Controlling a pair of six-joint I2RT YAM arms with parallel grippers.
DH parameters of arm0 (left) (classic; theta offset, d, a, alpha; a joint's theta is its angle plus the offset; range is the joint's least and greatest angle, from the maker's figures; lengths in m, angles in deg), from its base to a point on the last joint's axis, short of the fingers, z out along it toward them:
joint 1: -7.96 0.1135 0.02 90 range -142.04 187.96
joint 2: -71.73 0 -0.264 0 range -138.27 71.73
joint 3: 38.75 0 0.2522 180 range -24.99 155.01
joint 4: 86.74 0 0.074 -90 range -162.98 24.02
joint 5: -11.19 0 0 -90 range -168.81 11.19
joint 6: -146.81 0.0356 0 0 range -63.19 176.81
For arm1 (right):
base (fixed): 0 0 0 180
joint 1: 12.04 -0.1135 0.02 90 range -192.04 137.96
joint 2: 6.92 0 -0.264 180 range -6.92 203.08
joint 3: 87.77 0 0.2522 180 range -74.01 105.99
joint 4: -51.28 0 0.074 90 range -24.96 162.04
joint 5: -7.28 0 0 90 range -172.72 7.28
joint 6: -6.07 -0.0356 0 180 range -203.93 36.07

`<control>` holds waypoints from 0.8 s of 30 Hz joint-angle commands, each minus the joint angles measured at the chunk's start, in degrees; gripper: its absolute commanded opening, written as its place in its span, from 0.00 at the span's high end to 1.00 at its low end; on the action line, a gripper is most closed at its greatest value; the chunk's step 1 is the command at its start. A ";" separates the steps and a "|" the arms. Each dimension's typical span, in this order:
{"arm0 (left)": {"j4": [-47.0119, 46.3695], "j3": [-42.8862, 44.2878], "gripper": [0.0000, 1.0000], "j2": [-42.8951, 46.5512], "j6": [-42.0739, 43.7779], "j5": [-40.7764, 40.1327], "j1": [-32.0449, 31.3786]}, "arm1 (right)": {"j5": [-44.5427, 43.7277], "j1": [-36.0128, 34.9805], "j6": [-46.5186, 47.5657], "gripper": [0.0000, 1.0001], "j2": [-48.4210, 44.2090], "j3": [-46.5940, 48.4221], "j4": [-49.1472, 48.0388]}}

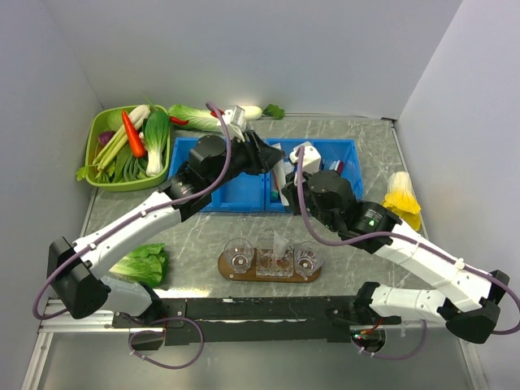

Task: Prepare toiletry sets of a toothbrush and toothpaste on the tray

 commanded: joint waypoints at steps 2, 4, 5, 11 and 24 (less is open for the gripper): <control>-1.31 2.21 0.69 -0.25 0.76 -0.84 -0.49 | -4.04 -1.59 0.19 0.97 1.36 1.55 -0.26; -1.04 2.13 0.82 -0.34 0.93 -0.84 -0.49 | -4.48 -1.85 0.28 0.95 1.62 1.72 -0.08; -1.04 2.13 0.85 -0.42 1.02 -0.84 -0.49 | -4.57 -1.86 0.11 0.93 1.62 1.72 -0.17; 0.19 2.39 0.99 -0.25 2.51 -0.40 -0.49 | -4.48 -1.77 -0.24 0.63 0.75 0.49 -1.31; -5.34 -3.49 0.99 6.68 8.84 24.68 6.00 | 18.26 4.64 1.69 0.07 -10.05 -0.91 -0.79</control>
